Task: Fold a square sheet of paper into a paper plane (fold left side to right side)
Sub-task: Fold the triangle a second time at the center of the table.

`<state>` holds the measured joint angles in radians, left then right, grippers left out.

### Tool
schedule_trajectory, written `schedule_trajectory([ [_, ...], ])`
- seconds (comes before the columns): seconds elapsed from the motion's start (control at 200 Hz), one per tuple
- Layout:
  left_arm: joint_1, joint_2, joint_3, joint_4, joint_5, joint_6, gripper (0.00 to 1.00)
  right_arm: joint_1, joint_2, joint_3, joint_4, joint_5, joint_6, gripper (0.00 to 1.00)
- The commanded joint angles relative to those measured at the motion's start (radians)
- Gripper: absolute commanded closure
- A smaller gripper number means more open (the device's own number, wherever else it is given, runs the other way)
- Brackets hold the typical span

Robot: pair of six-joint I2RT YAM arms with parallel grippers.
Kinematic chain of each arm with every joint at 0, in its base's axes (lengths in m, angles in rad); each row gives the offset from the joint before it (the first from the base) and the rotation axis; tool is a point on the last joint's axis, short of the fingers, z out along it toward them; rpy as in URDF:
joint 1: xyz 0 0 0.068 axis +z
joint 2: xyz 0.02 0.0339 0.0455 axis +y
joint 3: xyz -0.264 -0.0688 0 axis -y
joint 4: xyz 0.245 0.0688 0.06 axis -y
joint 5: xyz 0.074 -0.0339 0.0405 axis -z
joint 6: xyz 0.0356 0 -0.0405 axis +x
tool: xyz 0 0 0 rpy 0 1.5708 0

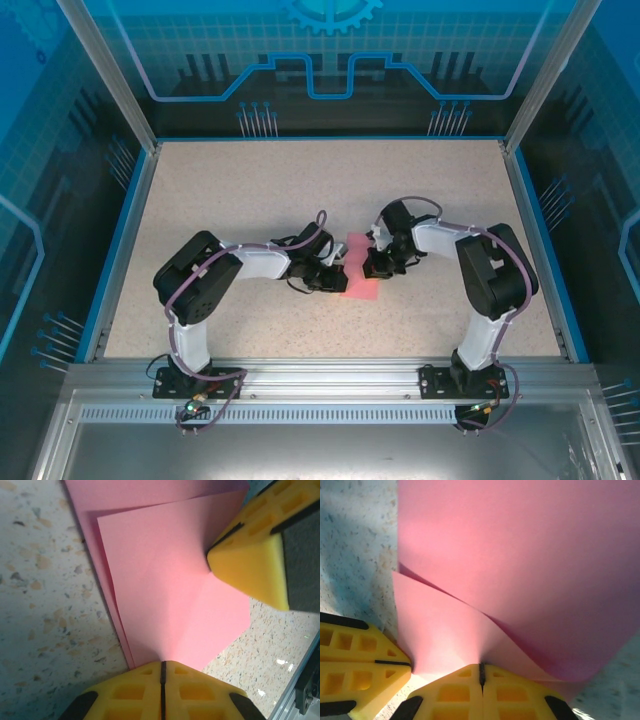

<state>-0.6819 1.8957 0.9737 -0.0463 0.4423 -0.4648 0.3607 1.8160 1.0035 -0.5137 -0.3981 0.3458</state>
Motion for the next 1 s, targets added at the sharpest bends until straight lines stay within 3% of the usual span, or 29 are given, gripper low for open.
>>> schedule_trajectory([
  [0.0,-0.004,0.074,-0.036,-0.133,-0.113,0.03,0.91,-0.066,0.035,0.022,-0.066,0.096,-0.042,1.0],
  [0.79,-0.005,0.039,-0.052,-0.132,-0.117,0.029,0.91,-0.199,0.038,0.011,-0.03,-0.09,-0.042,1.0],
  [0.99,-0.007,0.024,-0.056,-0.124,-0.117,0.025,0.91,-0.217,-0.083,-0.005,-0.039,-0.099,-0.071,1.0],
])
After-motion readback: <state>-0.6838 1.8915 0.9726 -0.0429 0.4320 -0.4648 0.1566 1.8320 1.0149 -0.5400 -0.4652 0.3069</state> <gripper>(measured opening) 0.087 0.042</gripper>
